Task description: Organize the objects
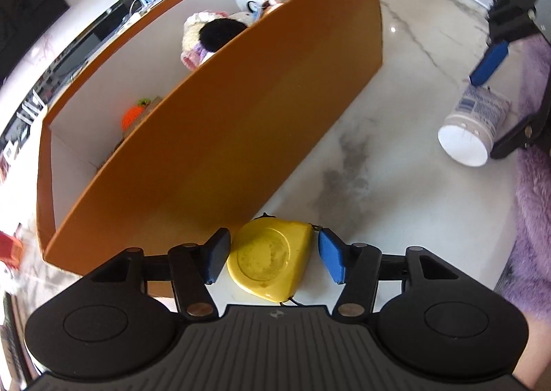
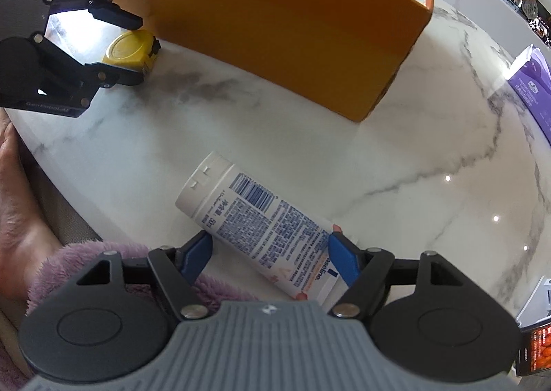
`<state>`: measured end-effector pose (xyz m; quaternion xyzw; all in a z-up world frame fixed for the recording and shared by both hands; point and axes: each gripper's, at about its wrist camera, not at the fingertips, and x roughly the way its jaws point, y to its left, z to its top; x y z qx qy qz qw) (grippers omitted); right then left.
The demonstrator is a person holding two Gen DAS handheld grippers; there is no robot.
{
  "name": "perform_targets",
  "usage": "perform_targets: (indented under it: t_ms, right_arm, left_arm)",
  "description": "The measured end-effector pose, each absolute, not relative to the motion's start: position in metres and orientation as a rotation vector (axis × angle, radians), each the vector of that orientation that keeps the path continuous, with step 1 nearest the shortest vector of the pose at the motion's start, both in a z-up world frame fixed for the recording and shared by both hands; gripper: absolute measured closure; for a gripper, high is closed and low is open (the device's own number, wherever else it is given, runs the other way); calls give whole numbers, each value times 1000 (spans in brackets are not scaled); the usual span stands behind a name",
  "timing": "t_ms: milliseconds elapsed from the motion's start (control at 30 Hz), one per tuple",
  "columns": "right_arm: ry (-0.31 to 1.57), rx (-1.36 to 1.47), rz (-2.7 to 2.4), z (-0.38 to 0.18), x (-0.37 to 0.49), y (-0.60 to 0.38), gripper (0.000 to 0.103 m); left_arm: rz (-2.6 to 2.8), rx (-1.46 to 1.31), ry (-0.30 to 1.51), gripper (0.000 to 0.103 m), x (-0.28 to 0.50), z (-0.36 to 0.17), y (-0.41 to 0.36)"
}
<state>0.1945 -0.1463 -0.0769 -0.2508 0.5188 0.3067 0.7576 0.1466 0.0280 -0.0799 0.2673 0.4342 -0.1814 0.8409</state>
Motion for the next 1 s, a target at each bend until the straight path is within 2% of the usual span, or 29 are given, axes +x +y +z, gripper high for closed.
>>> perform_targets:
  t_ms: [167, 333, 400, 500, 567, 633, 700, 833, 933, 967, 1000]
  right_arm:
    - [1133, -538, 674, -76, 193, -148, 29]
    - [1115, -517, 660, -73, 191, -153, 40]
    - [1100, -514, 661, -71, 190, -155, 49]
    - [1082, -498, 681, -68, 187, -158, 60]
    - [1074, -478, 697, -65, 187, -159, 67]
    - [1073, -443, 719, -62, 187, -162, 79]
    - [1096, -387, 743, -64, 193, -167, 103]
    - [1123, -306, 777, -63, 199, -175, 103]
    - [1066, -344, 781, -58, 192, -172, 84]
    - [1048, -356, 786, -56, 189, -171, 67]
    - [1025, -371, 781, -53, 186, -170, 61]
  left_arm:
    - [-362, 510, 913, 32, 141, -80, 30]
    - [-345, 472, 943, 30, 139, -76, 34]
    - [-337, 455, 956, 30, 138, -75, 34]
    - [-337, 434, 957, 37, 130, -74, 34]
    - [-343, 405, 967, 37, 132, -74, 35]
    - [-331, 400, 960, 37, 127, -75, 33]
    - [-316, 392, 954, 37, 124, -75, 33]
    - [-285, 390, 931, 33, 119, -76, 30]
    - [-253, 385, 908, 31, 118, -76, 27]
    - [-243, 375, 908, 30, 119, -76, 26]
    - [-235, 360, 909, 30, 121, -76, 27]
